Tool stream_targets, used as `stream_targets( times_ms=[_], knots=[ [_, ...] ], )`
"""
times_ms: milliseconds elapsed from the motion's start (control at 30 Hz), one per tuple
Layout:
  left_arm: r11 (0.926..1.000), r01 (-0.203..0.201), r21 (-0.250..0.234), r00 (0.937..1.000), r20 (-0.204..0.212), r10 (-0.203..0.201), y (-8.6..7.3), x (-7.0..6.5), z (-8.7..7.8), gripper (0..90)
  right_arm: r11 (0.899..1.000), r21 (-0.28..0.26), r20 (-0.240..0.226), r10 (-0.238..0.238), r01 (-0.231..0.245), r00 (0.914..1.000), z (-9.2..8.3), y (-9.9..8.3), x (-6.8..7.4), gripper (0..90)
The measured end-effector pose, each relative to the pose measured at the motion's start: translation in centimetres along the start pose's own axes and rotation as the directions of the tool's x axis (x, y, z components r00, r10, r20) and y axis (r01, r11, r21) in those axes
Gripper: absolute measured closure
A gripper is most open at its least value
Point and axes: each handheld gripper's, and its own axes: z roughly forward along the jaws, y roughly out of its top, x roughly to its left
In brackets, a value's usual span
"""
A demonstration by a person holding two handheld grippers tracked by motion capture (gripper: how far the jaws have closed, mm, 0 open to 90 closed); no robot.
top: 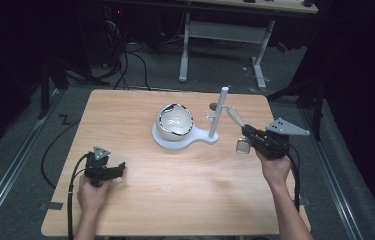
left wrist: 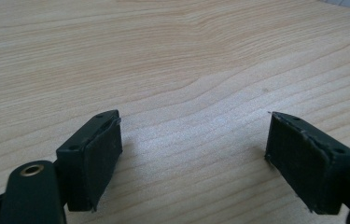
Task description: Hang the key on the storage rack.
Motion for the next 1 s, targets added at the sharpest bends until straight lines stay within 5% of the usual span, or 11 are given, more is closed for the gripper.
stream_targets(
  times_ms=[467,1000],
  knots=[
    [1.0000,0.000,0.000,1.0000,0.000,0.000,0.0,0.0,0.0,18.8,1.000,-0.024,0.023,0.003,-0.003,0.9997,0.5,1.3,-0.4,81.9],
    [1.0000,0.000,0.000,1.0000,0.000,0.000,0.0,0.0,0.0,18.9,0.999,-0.001,0.058,0.039,-0.039,0.9976,1.9,0.4,-1.0,81.9]
  ],
)
